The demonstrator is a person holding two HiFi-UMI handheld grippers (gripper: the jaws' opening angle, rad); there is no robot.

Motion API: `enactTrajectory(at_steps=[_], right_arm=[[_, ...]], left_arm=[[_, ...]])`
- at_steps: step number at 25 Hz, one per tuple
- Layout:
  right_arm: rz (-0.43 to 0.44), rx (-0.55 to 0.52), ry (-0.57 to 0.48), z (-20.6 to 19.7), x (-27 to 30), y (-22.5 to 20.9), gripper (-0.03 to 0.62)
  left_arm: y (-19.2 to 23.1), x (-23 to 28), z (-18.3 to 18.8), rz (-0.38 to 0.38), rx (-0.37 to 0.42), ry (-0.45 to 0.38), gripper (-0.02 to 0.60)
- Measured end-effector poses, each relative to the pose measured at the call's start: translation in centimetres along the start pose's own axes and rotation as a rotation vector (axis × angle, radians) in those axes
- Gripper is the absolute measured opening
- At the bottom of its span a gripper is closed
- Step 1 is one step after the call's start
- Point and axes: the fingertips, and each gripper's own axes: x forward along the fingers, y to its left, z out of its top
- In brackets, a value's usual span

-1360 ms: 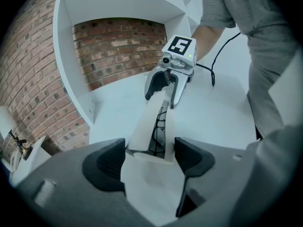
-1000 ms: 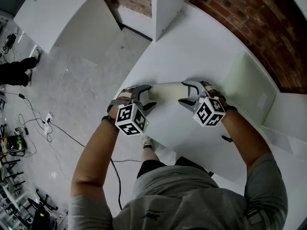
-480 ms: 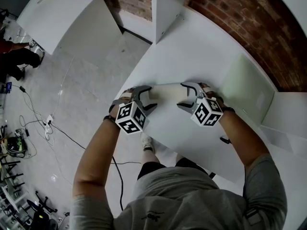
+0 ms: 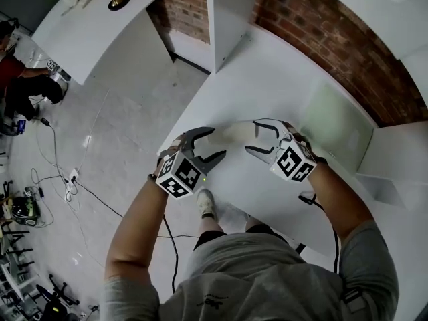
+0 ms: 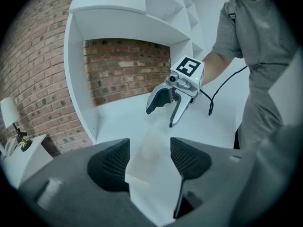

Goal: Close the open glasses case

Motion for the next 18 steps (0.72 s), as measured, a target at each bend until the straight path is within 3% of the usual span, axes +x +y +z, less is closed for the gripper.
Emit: enactTrajectory(at_steps=[10,18], right_arm=[[-0.105,0.116,-0.177,6.7,-8.6,0.6,0.195],[-0.189,0.208,-0.319,12.6,-15.4,1.0,0.11]], left_arm=[[-2.8,-8.6,9.1,0.108,-0.114,-0.253,0.175],[-4.4,-15.7,14.4,0.212,-0.2,-0.438,0.07]])
